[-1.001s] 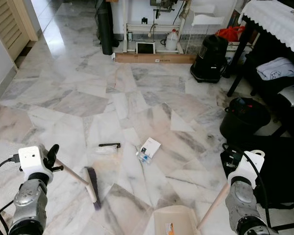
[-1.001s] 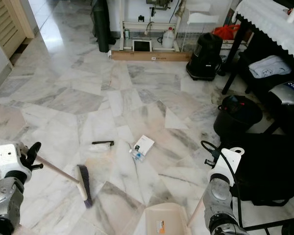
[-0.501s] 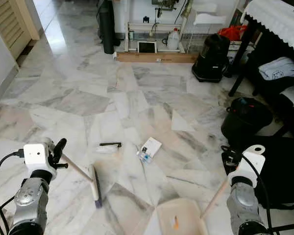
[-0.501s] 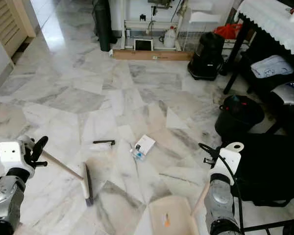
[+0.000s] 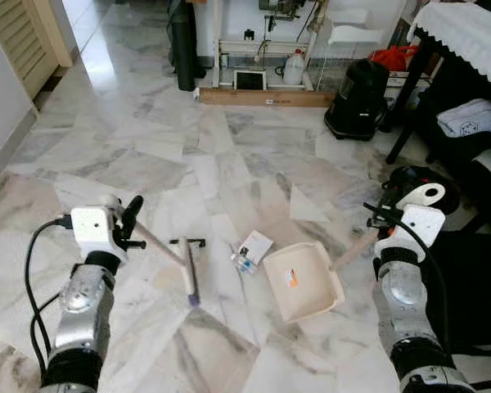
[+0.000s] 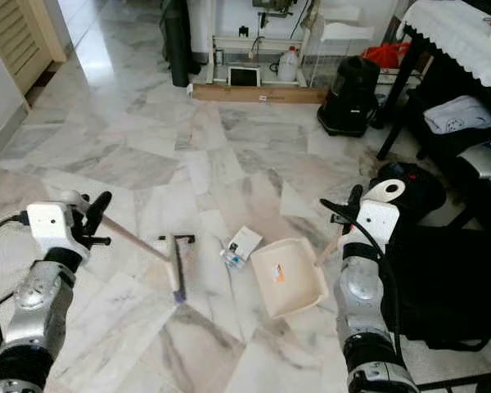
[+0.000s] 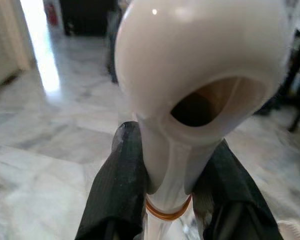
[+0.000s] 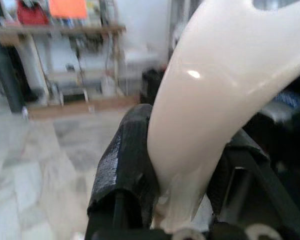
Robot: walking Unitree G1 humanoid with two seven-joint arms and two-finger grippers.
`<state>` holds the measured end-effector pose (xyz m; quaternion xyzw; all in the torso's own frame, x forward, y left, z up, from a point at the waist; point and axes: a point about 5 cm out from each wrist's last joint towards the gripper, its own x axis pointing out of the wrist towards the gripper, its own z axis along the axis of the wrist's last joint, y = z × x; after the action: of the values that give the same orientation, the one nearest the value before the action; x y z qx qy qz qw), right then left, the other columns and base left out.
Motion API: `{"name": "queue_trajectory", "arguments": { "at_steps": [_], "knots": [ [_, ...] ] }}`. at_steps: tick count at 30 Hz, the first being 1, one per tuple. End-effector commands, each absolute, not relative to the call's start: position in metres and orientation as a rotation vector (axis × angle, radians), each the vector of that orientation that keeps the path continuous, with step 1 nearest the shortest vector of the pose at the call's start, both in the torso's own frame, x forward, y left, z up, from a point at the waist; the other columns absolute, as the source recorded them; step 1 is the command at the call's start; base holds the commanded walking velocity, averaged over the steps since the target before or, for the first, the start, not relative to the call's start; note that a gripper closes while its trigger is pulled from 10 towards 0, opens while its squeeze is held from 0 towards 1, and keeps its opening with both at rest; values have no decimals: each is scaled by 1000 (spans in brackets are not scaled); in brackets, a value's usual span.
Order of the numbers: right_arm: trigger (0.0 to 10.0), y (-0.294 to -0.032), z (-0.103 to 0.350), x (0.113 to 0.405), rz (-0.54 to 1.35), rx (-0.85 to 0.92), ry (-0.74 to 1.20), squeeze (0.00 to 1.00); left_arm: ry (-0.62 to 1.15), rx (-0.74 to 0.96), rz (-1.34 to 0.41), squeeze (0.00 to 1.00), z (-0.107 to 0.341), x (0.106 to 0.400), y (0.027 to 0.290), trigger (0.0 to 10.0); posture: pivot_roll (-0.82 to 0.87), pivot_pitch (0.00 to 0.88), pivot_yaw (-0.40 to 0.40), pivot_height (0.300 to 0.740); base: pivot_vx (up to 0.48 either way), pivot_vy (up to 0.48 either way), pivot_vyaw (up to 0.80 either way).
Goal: Sweep floor
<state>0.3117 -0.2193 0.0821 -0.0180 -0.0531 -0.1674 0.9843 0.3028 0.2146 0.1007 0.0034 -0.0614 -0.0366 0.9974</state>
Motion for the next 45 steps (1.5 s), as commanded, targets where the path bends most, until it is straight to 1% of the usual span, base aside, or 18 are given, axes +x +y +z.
{"name": "queue_trajectory", "arguments": {
  "at_steps": [1, 4, 7, 12, 13, 14, 17, 20, 26, 32, 37, 45],
  "knots": [
    [10000, -221, 69, 302, -356, -50, -47, 0, -104, 13, -110, 0, 99, 301, 208, 10000, -102, 18, -38, 740, 0, 0, 0],
    [10000, -221, 54, 287, -401, -21, 4, 0, -96, 63, -161, 0, 101, 298, 203, 10000, -104, 34, -34, 740, 0, 0, 0],
    [10000, -221, 50, 283, -428, 19, 18, 0, -100, 87, -171, 0, 102, 297, 202, 10000, -94, 38, -39, 740, 0, 0, 0],
    [10000, -215, 52, 282, -389, 15, -9, 0, -61, 41, -150, 0, 91, 287, 202, 10000, -87, 42, -51, 740, 0, 0, 0],
    [10000, -213, 54, 282, -371, 19, -24, 0, -50, 13, -146, 0, 87, 284, 199, 10000, -82, 45, -54, 740, 0, 0, 0],
    [10000, -209, 59, 281, -344, 34, -49, 0, -39, 26, -172, 0, 83, 282, 193, 10000, -80, 50, -58, 740, 0, 0, 0],
    [10000, -207, 61, 280, -327, 38, -59, 0, -38, 18, -183, 0, 82, 283, 189, 10000, -82, 53, -58, 740, 0, 0, 0],
    [10000, -209, 63, 276, -349, 50, -57, 0, -45, 0, -167, 0, 87, 285, 188, 10000, -91, 51, -53, 740, 0, 0, 0],
    [10000, -208, 62, 275, -364, 61, -49, 0, -70, 58, -166, 0, 93, 289, 187, 10000, -107, 59, -44, 740, 0, 0, 0],
    [10000, -205, 63, 277, -348, 62, -42, 0, -102, 72, -154, 0, 102, 295, 187, 10000, -103, 44, -47, 740, 0, 0, 0],
    [10000, -207, 64, 278, -366, 79, -41, 0, -109, 67, -144, 0, 103, 295, 187, 10000, -99, 41, -46, 740, 0, 0, -663],
    [10000, -201, 63, 279, -349, 78, -38, 0, -119, 75, -151, 0, 104, 294, 187, 10000, -93, 33, -47, 740, 0, 0, 0]
  ]
}}
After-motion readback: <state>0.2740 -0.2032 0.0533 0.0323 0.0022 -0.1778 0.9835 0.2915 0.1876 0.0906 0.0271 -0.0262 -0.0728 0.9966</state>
